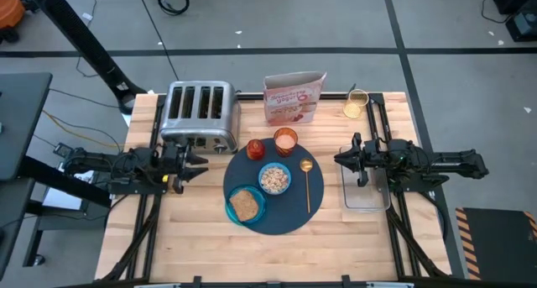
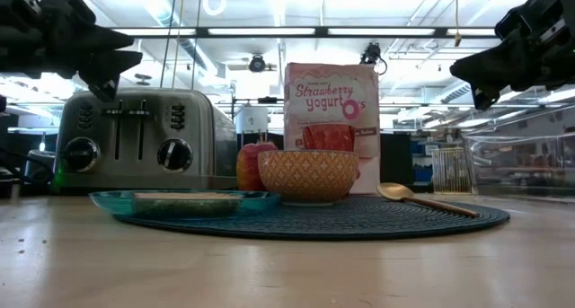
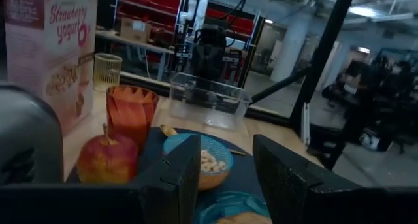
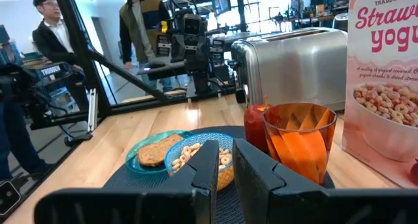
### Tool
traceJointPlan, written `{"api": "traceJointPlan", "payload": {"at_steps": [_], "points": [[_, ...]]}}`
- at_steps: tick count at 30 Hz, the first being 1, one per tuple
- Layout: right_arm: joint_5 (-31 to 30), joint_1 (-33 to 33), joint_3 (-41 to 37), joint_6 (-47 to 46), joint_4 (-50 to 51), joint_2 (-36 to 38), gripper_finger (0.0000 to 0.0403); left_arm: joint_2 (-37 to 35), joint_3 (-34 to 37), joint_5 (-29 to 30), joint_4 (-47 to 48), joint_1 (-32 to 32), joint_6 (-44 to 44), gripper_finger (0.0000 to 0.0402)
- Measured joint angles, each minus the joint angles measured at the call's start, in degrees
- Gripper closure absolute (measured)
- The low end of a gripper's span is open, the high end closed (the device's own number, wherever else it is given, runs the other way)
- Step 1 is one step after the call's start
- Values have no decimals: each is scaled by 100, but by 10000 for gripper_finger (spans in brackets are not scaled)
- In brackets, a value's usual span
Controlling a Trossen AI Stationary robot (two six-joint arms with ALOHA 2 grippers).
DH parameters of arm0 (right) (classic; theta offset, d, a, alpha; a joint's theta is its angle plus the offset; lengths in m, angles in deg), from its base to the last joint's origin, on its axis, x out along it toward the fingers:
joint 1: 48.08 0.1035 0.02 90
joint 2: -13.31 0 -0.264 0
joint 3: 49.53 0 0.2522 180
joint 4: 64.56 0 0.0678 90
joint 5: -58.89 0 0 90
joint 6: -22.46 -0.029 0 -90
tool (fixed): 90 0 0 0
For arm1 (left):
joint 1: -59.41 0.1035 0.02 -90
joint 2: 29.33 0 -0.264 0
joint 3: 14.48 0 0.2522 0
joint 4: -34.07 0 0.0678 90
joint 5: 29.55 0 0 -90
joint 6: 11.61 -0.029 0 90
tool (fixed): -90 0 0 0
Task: Arrange a breakfast setting
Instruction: Return to Home Position
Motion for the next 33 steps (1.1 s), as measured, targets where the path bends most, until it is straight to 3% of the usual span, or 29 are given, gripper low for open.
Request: {"api": "traceJointPlan", "payload": {"at_steps": [33], "points": [[0,0,0,-2,-2,0,348,0,0,-7,-69,0,-19,255]]}}
